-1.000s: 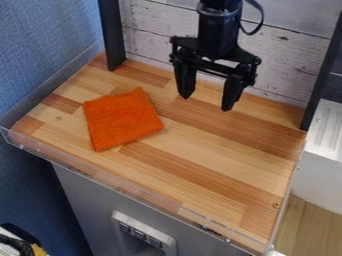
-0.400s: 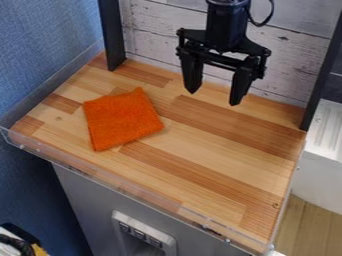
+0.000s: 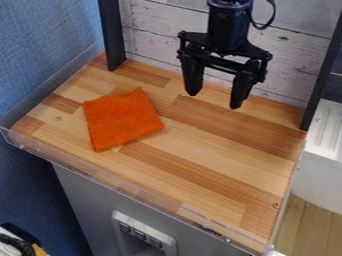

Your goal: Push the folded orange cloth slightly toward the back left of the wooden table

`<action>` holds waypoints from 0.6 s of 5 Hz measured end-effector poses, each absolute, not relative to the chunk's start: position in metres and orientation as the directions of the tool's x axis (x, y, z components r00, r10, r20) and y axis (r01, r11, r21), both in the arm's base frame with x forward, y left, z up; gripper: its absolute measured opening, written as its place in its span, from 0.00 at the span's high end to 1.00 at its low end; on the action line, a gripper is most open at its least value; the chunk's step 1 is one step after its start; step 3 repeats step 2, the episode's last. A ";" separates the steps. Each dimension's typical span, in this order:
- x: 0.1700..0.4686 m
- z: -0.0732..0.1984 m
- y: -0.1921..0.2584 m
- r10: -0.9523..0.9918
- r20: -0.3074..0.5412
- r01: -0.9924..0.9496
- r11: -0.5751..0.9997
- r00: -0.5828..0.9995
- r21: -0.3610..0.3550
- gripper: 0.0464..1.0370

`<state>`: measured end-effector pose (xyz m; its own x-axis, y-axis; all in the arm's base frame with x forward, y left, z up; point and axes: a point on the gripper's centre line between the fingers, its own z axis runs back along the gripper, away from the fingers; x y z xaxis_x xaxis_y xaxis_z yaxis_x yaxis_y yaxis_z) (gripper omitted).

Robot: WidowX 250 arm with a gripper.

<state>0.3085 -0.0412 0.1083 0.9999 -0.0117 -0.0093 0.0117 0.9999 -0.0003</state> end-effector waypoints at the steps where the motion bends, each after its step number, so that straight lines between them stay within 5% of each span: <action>1: 0.308 0.108 -0.041 -0.020 -0.011 0.020 1.000 1.000 0.001 0.04; 3: 0.309 0.107 -0.041 -0.021 -0.005 0.021 1.000 1.000 0.001 0.04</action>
